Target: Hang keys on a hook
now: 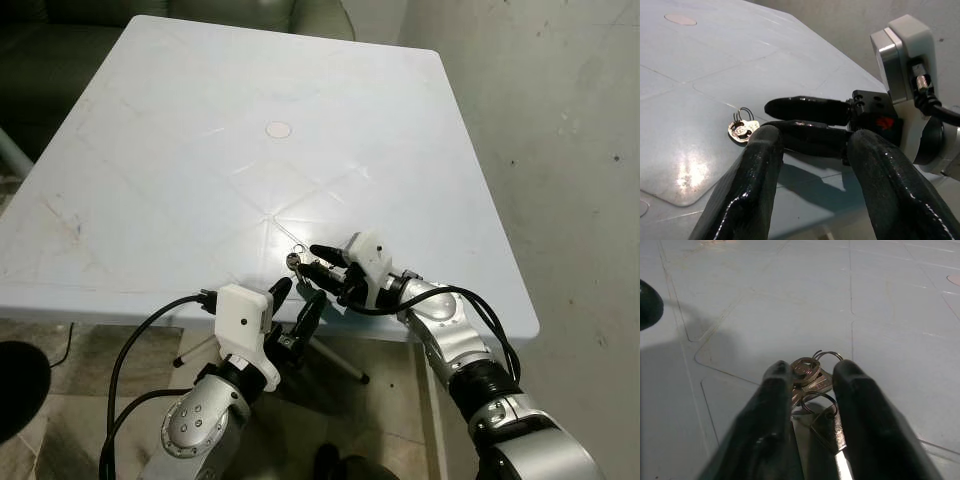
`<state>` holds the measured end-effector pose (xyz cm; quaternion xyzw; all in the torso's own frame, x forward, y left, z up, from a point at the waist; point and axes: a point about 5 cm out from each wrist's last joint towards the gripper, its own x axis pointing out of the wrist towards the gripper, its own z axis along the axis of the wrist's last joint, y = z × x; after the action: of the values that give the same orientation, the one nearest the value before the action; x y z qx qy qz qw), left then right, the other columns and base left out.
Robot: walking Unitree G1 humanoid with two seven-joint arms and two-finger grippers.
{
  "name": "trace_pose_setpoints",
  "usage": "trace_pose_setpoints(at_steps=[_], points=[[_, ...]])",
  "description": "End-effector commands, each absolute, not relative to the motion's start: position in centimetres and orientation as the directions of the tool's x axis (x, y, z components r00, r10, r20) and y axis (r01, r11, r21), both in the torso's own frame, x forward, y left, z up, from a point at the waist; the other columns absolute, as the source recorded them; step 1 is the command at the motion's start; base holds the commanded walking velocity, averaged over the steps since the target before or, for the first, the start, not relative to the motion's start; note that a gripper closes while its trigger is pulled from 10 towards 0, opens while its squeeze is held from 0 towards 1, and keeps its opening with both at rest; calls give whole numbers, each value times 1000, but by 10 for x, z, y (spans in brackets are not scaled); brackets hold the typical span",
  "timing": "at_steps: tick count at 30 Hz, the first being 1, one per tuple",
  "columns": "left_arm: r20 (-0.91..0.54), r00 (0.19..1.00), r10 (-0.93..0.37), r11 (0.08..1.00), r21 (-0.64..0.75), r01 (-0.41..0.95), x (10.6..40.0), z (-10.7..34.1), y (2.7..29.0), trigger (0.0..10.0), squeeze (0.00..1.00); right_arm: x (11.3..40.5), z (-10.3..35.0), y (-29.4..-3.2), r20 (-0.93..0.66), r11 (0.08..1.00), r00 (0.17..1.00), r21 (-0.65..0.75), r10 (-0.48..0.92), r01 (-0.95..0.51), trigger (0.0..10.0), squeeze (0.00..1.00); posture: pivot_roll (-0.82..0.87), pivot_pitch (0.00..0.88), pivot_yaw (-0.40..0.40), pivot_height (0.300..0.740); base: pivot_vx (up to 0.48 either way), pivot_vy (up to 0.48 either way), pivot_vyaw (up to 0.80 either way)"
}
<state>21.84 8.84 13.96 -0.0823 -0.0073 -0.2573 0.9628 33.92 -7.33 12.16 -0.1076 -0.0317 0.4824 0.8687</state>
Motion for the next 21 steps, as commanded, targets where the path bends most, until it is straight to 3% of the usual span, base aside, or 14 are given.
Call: trace_pose_setpoints(at_steps=[1, 2, 3, 4, 7, 8, 9, 10, 11, 21], points=[[65, 862, -503, 847, -161, 506, 217, 143, 85, 10000, 0, 337, 116, -76, -68, 512, 536, -216, 841, -831, 1765, 0, 121, 221, -108, 740, 0, 0, 0], [66, 863, -502, 847, -163, 505, 216, 143, 85, 10000, 0, 337, 115, -76, -68, 512, 537, -217, 841, -831, 1255, 0, 122, 222, -109, 740, 0, 0, 0], [66, 863, -501, 848, -164, 505, 216, 143, 85, 10000, 0, 337, 115, -76, -69, 512, 537, -219, 841, -830, 1373, 0, 123, 222, -109, 740, 0, 0, 0], [66, 863, -501, 847, -165, 505, 216, 143, 85, 10000, 0, 337, 115, -76, -72, 512, 537, -217, 840, -831, 2549, 0, 123, 222, -109, 740, 0, 0, 0], [65, 863, -501, 847, -165, 505, 215, 143, 84, 10000, 0, 337, 114, -75, -75, 509, 535, -220, 842, -832, 2667, 0, 124, 224, -110, 740, 0, 0, 0], [66, 863, -501, 847, -167, 504, 215, 143, 84, 10000, 0, 337, 113, -74, -81, 511, 539, -226, 838, -829, 4667, 0, 125, 223, -110, 740, 0, 0, 0], [67, 863, -500, 848, -167, 504, 215, 144, 84, 10000, 0, 337, 113, -74, -85, 511, 539, -226, 838, -829, 7686, 0, 125, 224, -111, 740, 0, 0, 0], [67, 863, -500, 848, -167, 504, 215, 144, 84, 10000, 0, 337, 113, -74, -85, 511, 539, -226, 838, -829, 7686, 0, 125, 224, -111, 740, 0, 0, 0], [66, 864, -500, 848, -167, 503, 215, 144, 84, 10000, 0, 337, 113, -74, -90, 511, 541, -227, 836, -829, 10000, 0, 126, 226, -110, 740, 0, 0, 0], [67, 866, -496, 848, -175, 499, 214, 144, 84, 10000, 0, 338, 112, -74, -101, 519, 551, -234, 828, -822, 10000, 0, 130, 225, -112, 740, 0, 0, 0]])
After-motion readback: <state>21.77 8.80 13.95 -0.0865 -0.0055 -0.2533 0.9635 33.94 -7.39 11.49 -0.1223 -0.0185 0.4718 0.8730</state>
